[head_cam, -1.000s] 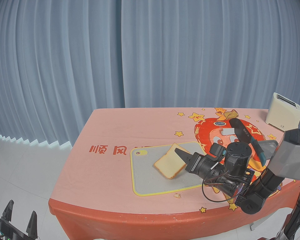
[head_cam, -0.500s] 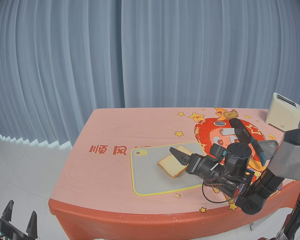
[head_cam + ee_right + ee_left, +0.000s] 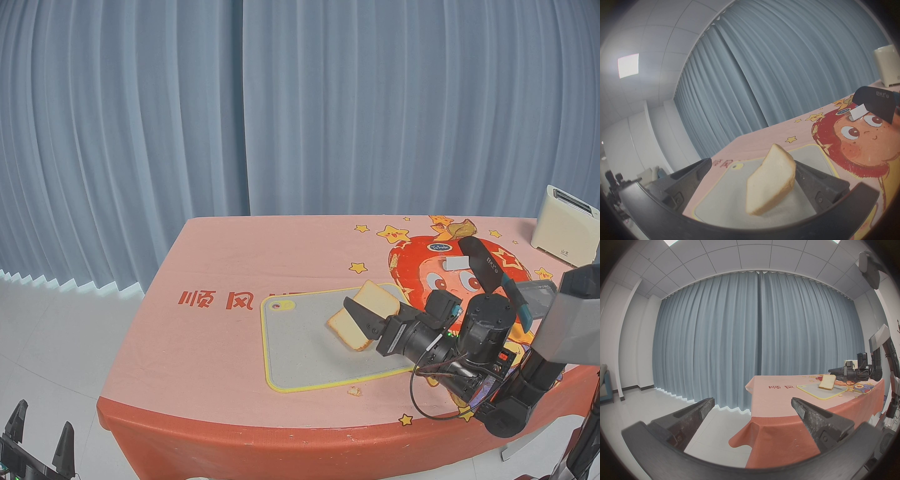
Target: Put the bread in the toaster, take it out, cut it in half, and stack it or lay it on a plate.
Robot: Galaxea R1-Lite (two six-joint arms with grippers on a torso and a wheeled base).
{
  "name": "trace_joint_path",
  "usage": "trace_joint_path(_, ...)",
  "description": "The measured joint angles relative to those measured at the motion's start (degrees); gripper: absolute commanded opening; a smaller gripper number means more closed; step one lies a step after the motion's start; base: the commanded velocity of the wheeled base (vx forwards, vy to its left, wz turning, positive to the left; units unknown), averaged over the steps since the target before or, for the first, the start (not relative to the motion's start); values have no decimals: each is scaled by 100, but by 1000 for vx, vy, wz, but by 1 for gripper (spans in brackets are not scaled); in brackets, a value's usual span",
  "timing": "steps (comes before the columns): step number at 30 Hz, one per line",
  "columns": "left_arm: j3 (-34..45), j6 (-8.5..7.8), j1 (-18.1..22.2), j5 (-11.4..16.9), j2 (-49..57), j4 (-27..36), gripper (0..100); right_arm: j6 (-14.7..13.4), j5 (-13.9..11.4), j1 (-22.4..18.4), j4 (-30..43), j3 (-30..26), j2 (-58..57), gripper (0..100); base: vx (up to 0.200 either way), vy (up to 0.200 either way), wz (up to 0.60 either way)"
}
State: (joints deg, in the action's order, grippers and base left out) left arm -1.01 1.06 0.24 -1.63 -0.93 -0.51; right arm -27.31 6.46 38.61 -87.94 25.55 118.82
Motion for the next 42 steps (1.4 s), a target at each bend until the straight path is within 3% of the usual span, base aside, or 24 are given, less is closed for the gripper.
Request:
trace_joint_path(3,0,0,0,-2,0,0,100,254,5,11,-93,-124,105,100,0,0,0)
trace_joint_path(9,0,0,0,0,0,0,100,347,7,12,-104,-190,163,100,0,0,0)
trace_joint_path(13,0,-2,0,-2,0,0,100,660,0,37,22,-76,171,100,0,0,0)
trace_joint_path(20,0,2,0,-2,0,0,100,805,2,66,1108,407,108,100,0,0,0)
trace_joint_path(32,0,13,0,-6,0,-4,100,816,10,124,3246,1521,-154,100,0,0,0)
trace_joint_path(42,0,16,-4,-11,0,-6,100,761,40,166,4618,1835,-683,100,0,0,0)
